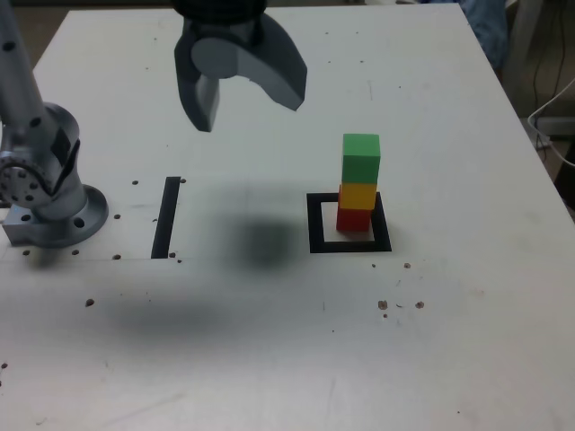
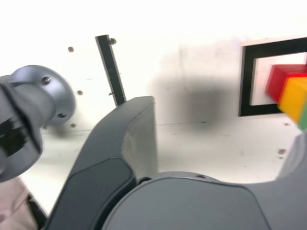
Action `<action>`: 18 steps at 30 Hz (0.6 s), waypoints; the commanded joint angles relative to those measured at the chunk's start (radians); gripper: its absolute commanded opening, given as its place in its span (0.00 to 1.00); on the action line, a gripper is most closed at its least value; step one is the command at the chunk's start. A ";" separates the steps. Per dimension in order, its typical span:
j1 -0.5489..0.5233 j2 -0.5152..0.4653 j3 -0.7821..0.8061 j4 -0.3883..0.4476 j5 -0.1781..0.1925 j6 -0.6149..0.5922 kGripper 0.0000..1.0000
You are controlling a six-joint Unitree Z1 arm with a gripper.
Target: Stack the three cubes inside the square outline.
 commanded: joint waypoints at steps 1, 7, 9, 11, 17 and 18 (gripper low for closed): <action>0.006 -0.049 0.087 -0.032 -0.007 -0.004 0.99; 0.008 -0.140 0.261 -0.100 -0.011 -0.007 0.99; 0.008 -0.158 0.312 -0.110 -0.012 -0.007 0.99; 0.008 -0.174 0.362 -0.124 -0.016 -0.007 0.99; 0.003 -0.196 0.486 -0.196 -0.039 -0.007 1.00; -0.002 -0.194 0.496 -0.204 -0.043 -0.007 1.00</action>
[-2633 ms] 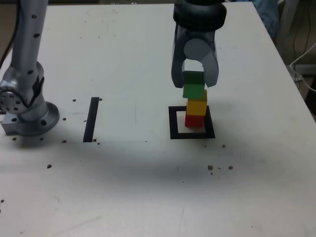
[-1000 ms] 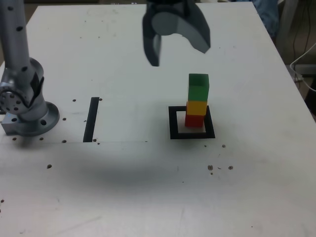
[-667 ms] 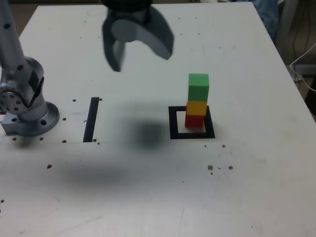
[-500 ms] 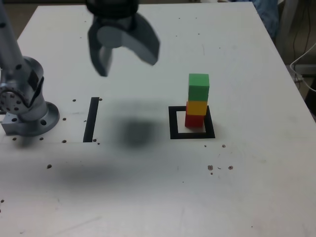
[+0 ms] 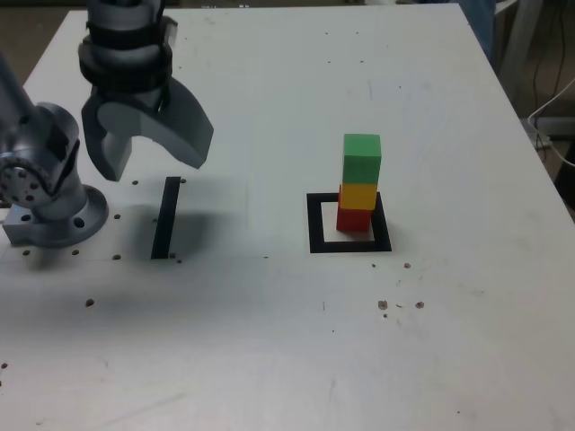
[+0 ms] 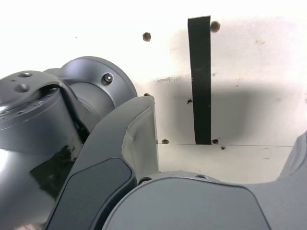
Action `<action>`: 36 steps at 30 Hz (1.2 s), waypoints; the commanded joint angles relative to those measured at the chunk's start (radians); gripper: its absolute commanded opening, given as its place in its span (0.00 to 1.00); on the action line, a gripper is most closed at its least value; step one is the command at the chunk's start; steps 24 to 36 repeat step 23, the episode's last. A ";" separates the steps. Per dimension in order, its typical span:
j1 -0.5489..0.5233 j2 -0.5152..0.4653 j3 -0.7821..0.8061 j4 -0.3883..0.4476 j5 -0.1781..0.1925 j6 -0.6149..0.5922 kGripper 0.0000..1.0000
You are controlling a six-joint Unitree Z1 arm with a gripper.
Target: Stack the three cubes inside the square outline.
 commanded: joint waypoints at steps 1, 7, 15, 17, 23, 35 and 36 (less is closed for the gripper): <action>-0.013 0.003 0.017 -0.018 -0.007 -0.002 1.00; -0.037 -0.010 0.031 -0.073 0.039 -0.002 1.00; -0.037 -0.028 0.051 -0.105 0.116 -0.002 1.00; -0.038 -0.027 0.053 -0.106 0.119 -0.002 1.00; -0.038 -0.024 0.057 -0.106 0.123 -0.002 1.00; -0.038 -0.024 0.057 -0.106 0.123 -0.002 1.00; -0.038 -0.024 0.057 -0.106 0.123 -0.002 1.00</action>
